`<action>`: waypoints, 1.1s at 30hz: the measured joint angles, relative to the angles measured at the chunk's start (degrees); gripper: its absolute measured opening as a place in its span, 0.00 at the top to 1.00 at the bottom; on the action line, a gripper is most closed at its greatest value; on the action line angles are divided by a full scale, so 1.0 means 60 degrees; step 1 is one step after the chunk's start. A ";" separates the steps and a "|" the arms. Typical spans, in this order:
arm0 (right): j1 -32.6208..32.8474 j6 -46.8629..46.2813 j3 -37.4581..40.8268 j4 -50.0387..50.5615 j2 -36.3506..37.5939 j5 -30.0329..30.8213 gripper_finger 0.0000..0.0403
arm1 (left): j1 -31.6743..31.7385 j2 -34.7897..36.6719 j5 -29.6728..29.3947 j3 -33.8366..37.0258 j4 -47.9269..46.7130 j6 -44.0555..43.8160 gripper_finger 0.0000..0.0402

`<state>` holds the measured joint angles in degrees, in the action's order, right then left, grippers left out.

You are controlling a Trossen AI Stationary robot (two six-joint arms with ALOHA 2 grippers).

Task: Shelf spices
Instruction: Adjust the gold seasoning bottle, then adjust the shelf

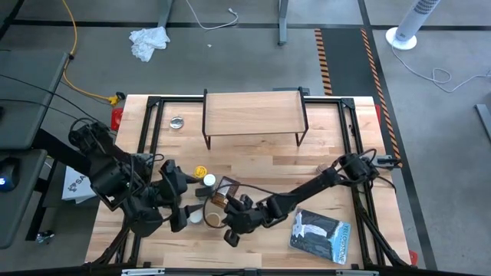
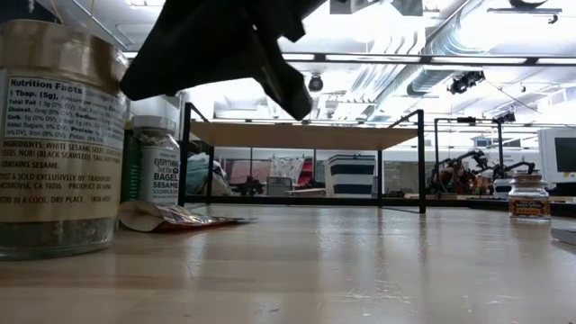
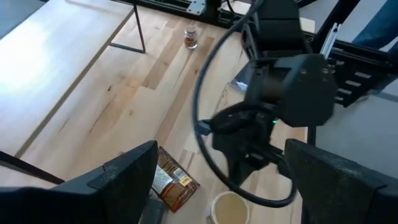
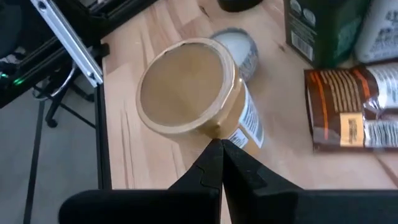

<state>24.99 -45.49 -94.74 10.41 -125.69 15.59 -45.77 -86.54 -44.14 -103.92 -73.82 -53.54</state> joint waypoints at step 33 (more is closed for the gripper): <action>-0.0079 0.1322 0.0000 0.5129 0.1137 -0.0258 1.00 | 0.0451 -0.0487 0.1348 0.0007 0.1248 0.2244 0.29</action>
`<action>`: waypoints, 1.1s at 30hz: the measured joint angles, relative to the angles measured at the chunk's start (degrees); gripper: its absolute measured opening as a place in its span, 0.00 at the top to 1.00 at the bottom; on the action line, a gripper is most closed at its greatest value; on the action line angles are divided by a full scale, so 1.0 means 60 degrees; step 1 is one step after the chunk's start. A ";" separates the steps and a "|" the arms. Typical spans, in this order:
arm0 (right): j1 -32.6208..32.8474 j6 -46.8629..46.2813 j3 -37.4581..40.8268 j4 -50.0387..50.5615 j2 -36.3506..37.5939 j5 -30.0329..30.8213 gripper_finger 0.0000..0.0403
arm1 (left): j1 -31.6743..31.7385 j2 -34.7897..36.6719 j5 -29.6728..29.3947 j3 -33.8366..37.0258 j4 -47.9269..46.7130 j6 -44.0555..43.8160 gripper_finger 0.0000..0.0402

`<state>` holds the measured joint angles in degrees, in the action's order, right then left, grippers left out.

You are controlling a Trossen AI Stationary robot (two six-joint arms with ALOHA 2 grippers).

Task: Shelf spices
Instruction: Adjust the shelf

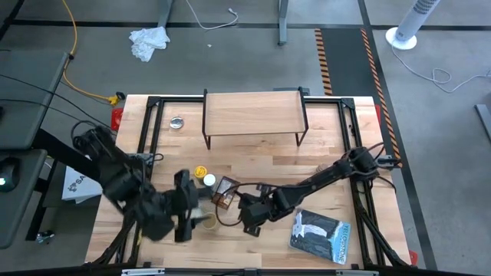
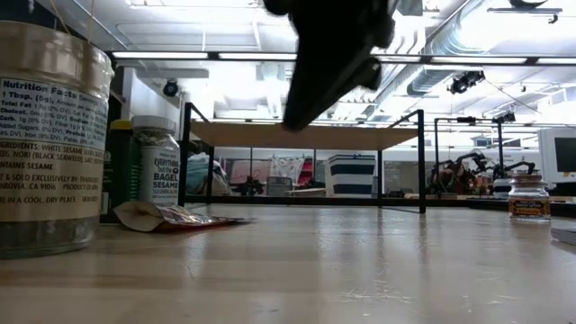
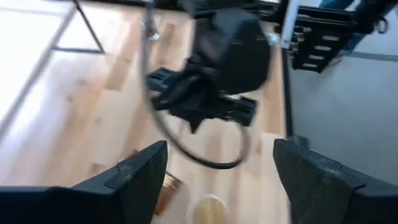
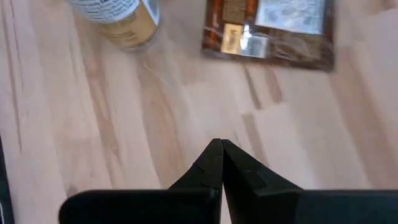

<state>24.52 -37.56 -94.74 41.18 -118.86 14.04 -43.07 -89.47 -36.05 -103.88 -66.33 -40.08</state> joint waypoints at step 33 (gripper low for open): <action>0.3636 -0.8994 -0.0004 0.5307 0.0558 0.2373 1.00 | 0.4258 0.4032 0.2843 0.7852 0.8307 0.1026 0.71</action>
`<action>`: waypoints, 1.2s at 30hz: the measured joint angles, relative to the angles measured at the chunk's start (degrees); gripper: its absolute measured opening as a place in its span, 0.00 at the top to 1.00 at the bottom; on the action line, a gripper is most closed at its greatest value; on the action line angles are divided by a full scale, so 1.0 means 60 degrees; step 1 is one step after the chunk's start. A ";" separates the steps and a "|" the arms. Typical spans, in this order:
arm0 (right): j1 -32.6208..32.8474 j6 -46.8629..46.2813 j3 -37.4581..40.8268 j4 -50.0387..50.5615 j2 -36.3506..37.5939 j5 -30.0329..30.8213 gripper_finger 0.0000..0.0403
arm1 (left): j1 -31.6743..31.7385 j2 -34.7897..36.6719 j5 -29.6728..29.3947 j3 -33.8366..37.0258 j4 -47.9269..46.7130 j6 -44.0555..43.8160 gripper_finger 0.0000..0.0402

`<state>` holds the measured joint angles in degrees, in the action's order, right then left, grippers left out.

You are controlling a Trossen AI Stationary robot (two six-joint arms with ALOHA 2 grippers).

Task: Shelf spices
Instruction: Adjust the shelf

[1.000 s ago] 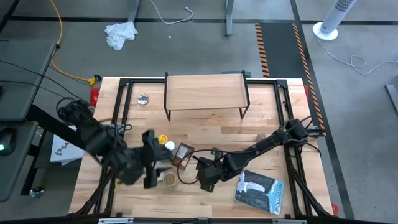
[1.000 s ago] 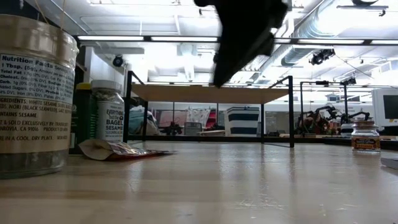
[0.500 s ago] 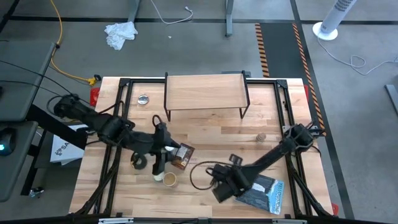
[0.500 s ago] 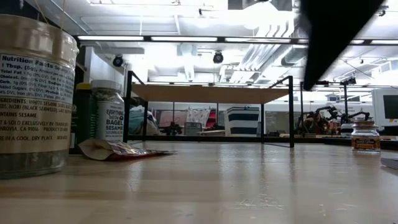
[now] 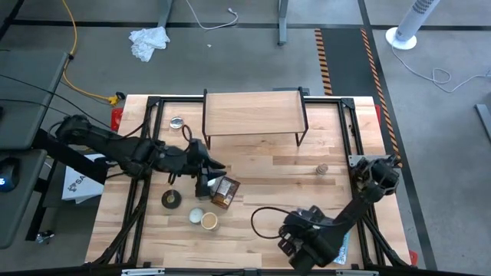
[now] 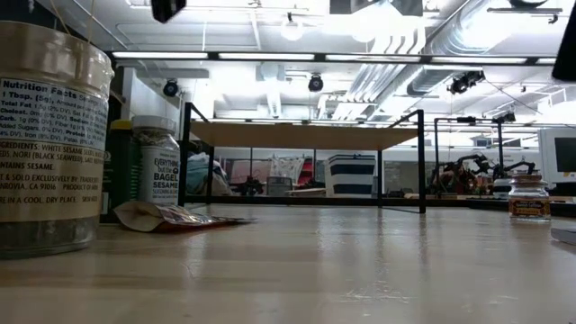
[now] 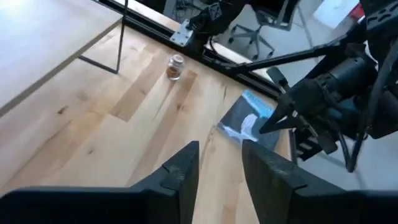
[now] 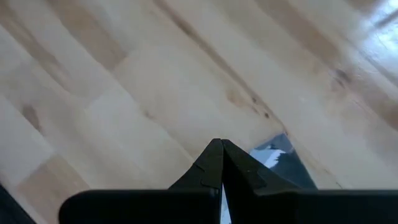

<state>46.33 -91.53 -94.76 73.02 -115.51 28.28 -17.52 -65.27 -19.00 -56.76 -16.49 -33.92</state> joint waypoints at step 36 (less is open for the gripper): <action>-0.1627 0.1650 0.9202 -0.9679 0.7270 0.2199 1.00 | 0.1598 -0.1038 0.2525 0.0020 -0.0503 0.2485 0.83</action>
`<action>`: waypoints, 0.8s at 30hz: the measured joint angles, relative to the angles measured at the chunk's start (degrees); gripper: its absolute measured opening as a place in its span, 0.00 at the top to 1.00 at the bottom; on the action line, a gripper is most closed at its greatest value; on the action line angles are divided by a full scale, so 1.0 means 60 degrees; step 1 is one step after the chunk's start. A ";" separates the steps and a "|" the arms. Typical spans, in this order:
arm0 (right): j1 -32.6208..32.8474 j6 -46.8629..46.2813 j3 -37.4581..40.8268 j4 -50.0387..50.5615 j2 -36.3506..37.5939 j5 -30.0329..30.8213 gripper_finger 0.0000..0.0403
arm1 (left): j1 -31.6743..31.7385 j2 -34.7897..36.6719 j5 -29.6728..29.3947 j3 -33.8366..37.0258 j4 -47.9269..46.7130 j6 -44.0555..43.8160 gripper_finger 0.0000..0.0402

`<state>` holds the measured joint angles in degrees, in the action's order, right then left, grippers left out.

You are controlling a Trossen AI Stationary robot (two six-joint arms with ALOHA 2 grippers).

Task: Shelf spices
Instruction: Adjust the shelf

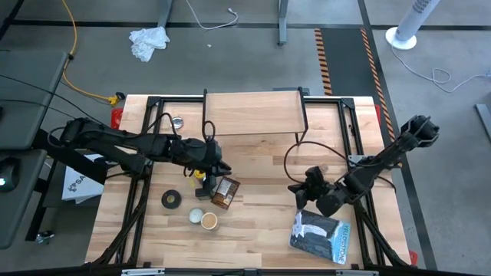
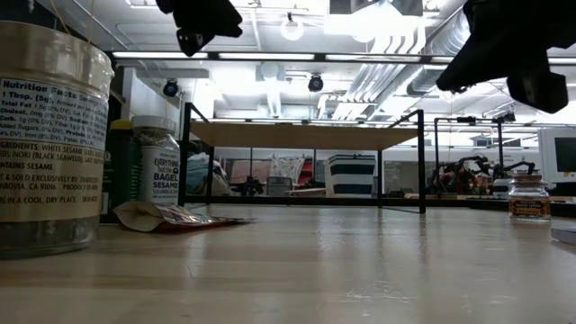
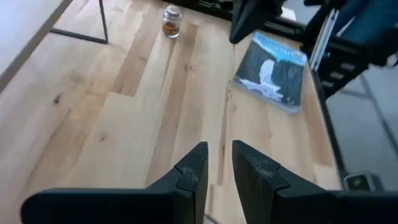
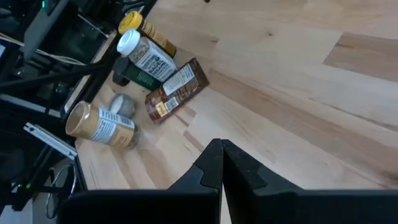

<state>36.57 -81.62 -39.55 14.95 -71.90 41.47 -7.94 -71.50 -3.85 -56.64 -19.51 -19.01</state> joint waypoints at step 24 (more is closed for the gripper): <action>-0.2012 0.2069 0.0000 0.3306 0.2287 -0.2476 1.00 | 0.0519 -0.2118 -0.1186 -0.1965 0.0453 -0.0199 0.63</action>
<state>24.50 -69.21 -39.55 34.79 -58.17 26.62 -4.83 -84.21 -10.96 -68.43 -16.79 -20.21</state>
